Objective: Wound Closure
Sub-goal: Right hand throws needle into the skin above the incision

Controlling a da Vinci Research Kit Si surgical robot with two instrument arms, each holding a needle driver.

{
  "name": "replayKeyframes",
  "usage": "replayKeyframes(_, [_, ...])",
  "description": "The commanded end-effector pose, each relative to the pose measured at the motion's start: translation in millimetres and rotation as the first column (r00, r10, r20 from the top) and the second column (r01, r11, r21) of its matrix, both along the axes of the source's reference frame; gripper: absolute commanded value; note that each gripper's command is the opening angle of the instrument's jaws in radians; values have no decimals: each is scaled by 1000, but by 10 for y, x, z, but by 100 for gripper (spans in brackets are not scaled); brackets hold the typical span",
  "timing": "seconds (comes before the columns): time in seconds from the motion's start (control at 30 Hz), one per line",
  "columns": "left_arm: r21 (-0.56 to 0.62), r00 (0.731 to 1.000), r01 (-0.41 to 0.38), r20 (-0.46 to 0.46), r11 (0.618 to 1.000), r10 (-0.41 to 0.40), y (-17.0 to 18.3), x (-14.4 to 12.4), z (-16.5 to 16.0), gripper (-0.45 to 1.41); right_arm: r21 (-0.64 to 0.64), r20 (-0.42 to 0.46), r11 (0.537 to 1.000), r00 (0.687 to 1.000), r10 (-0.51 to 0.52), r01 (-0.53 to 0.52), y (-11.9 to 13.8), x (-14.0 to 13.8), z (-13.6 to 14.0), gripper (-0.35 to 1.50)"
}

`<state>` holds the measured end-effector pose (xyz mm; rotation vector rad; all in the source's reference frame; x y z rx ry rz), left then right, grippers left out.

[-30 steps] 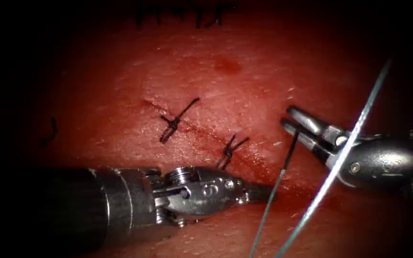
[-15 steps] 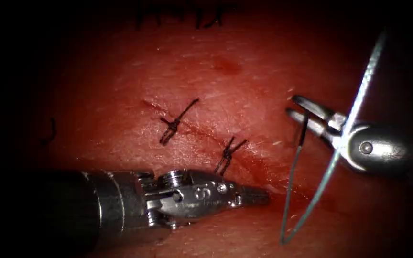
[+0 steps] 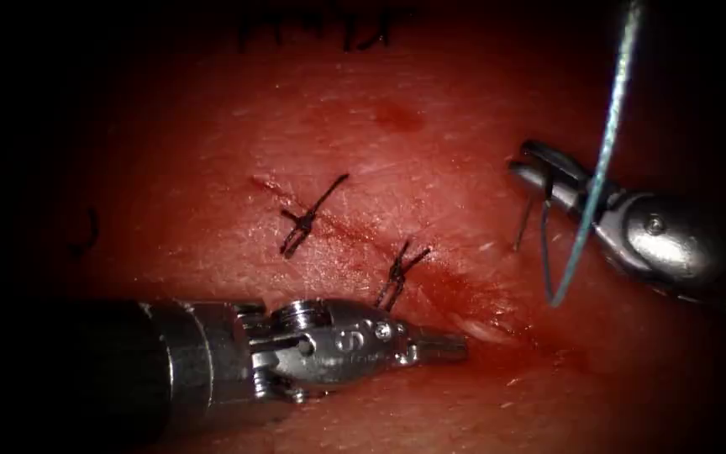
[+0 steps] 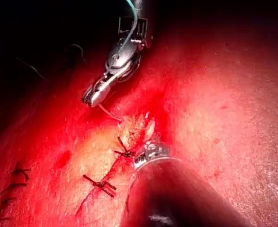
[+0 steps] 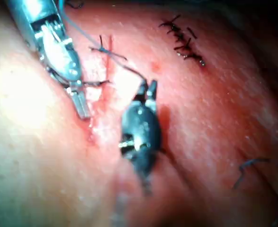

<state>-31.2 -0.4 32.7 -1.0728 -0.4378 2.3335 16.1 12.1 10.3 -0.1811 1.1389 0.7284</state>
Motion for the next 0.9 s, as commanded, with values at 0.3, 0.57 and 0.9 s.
replayKeyframes(0.3, [-1, 1000, 1, -2, 1000, -1, -2, -7, 6, -45, 171, 57, 980, 994, 89, -97, -4, 4, 4, -35])
replayKeyframes(0.57, [-1, 1000, 1, -2, 1000, -1, -2, -7, 6, -45, 301, 99, 940, 985, 138, -162, -8, 4, 2, -35])
replayKeyframes(0.9, [0, 1000, 0, -1, 1000, 0, -1, -6, 5, -45, 405, 60, 901, 988, 142, -155, -19, 11, -3, -35])
